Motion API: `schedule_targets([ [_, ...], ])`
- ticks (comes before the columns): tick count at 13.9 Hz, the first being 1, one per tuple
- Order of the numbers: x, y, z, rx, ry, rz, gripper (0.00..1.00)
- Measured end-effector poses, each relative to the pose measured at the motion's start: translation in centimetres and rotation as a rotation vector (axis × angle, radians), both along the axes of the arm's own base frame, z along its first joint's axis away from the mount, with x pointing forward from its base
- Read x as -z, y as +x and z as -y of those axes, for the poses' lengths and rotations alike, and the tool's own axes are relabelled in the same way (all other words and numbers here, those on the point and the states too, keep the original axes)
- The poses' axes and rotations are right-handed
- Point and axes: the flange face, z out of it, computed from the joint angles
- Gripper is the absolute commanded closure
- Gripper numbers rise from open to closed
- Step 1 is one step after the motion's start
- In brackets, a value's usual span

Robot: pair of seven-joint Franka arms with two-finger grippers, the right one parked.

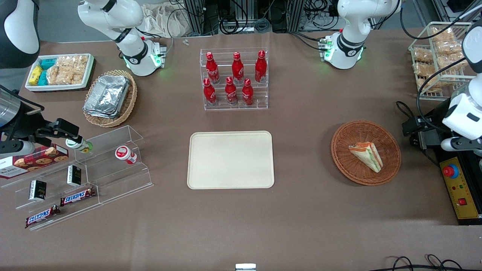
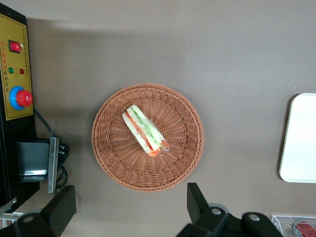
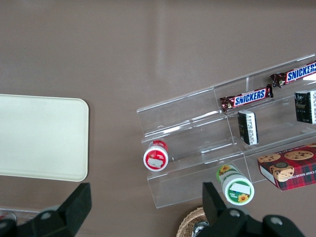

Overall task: Place sandwich from basket to tray
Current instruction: 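Move the left gripper toward the sandwich in the wicker basket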

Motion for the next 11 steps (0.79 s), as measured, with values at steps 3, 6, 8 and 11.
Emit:
schedule_targets([
  [3, -0.2, 0.0, -0.1, -0.001, 0.0, 0.001, 0.0],
  [6, 0.3, -0.2, -0.1, 0.0, 0.001, -0.03, 0.0],
  [8, 1.3, -0.4, -0.1, -0.001, 0.003, -0.063, 0.0],
  [11, 3.9, -0.7, -0.2, -0.002, 0.004, -0.096, 0.0],
])
